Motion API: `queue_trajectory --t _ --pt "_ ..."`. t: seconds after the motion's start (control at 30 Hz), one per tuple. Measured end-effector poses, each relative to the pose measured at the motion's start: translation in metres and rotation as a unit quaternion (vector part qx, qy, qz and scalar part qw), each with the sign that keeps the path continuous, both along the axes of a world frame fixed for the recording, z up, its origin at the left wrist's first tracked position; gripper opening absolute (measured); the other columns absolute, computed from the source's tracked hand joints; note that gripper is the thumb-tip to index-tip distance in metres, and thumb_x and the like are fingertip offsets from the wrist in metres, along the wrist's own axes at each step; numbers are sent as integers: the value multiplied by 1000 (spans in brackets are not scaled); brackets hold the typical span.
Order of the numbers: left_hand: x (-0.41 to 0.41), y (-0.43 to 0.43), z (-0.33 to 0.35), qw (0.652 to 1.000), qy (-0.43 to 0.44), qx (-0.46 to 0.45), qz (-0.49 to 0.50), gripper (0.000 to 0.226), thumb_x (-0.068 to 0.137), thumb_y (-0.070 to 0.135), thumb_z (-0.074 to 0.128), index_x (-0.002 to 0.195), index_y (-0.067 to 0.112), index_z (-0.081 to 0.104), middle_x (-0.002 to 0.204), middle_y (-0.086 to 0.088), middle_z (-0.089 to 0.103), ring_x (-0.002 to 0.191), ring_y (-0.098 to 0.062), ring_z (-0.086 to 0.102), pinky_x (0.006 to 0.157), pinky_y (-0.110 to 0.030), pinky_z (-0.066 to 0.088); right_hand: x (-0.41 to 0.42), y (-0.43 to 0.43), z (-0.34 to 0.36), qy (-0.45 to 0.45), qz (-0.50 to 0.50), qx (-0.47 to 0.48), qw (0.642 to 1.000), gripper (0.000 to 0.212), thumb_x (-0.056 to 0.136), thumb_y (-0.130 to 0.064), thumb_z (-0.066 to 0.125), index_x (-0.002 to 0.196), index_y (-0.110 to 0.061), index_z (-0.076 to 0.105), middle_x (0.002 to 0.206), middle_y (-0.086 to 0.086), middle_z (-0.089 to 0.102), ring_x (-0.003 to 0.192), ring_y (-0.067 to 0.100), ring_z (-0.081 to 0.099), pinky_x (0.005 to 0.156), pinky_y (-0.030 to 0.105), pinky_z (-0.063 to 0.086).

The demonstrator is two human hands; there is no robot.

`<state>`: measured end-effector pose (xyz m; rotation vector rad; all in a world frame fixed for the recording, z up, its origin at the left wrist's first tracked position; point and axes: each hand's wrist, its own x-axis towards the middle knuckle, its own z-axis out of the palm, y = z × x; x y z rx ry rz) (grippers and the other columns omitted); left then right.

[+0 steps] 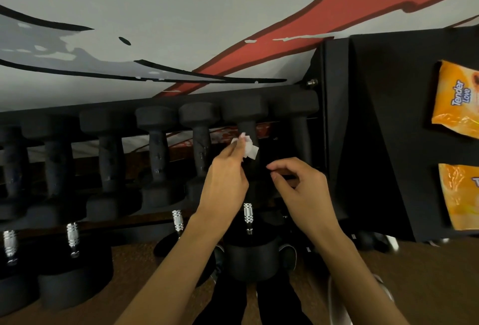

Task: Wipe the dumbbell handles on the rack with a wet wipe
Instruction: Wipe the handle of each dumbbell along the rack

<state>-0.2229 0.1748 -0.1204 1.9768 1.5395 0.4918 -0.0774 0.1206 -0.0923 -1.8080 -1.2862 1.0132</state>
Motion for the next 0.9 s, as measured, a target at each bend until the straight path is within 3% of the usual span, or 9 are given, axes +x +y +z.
queue_trajectory --t 0.13,0.23,0.3,0.4,0.5,0.6,0.67,0.77,0.9 --pt "-4 -12 10 999 17 -44 15 49 88 -6 53 135 8 51 88 -13 68 75 -23 67 69 -33 56 -4 11 -4 -50 77 54 994 22 85 -1 67 101 -16 72 100 -9 64 86 5 62 67 9 46" --pt "-9 -25 18 997 34 -63 9 34 92 4 53 124 15 55 81 -6 68 66 -18 65 60 -37 55 -8 10 -12 -71 136 69 986 20 86 -4 69 103 -15 73 101 -6 61 87 0 59 70 5 41" --pt "-12 -28 22 998 17 -58 -3 29 93 7 53 117 19 62 86 -1 70 73 -13 66 65 -32 56 -9 6 -14 -76 145 69 984 20 87 -6 69 104 -16 72 102 -7 59 90 -1 58 74 5 41" --pt "-14 -23 29 998 -47 -30 -11 29 87 2 62 106 23 72 101 7 67 87 0 62 78 -12 50 -8 3 -12 -56 138 82 985 24 85 -9 72 107 -16 70 107 -7 60 96 3 59 79 7 42" --pt "-7 -21 35 989 -130 -51 41 29 86 4 66 110 19 67 92 14 66 80 11 61 74 -1 44 -6 4 -10 -24 121 93 988 33 84 -10 73 114 -20 66 112 -8 62 101 5 60 80 12 46" --pt "-1 -24 34 974 -191 -91 86 23 88 3 65 106 16 61 88 13 70 83 7 66 70 -5 48 -3 12 -16 -17 109 94 989 22 82 -7 74 103 -16 73 103 -6 66 94 8 64 75 15 49" --pt "-3 -30 31 974 -193 -84 79 22 86 -1 65 103 13 64 95 10 70 91 5 65 76 -6 48 1 19 -21 -20 93 91 991 16 80 -4 75 94 -12 76 94 -3 67 87 9 65 72 16 49" --pt "-10 -42 24 987 -143 -50 56 30 83 -2 66 108 14 66 110 9 63 104 3 58 88 -9 46 8 37 -26 -24 34 104 994 12 79 -2 75 88 -9 76 89 1 68 83 9 66 72 22 52" --pt "-12 -58 17 994 -80 -76 19 40 84 4 66 122 17 62 129 8 52 114 -2 52 100 -17 45 2 74 -27 -27 -15 120 992 11 83 -7 73 93 -10 75 93 0 68 84 9 65 73 24 54"
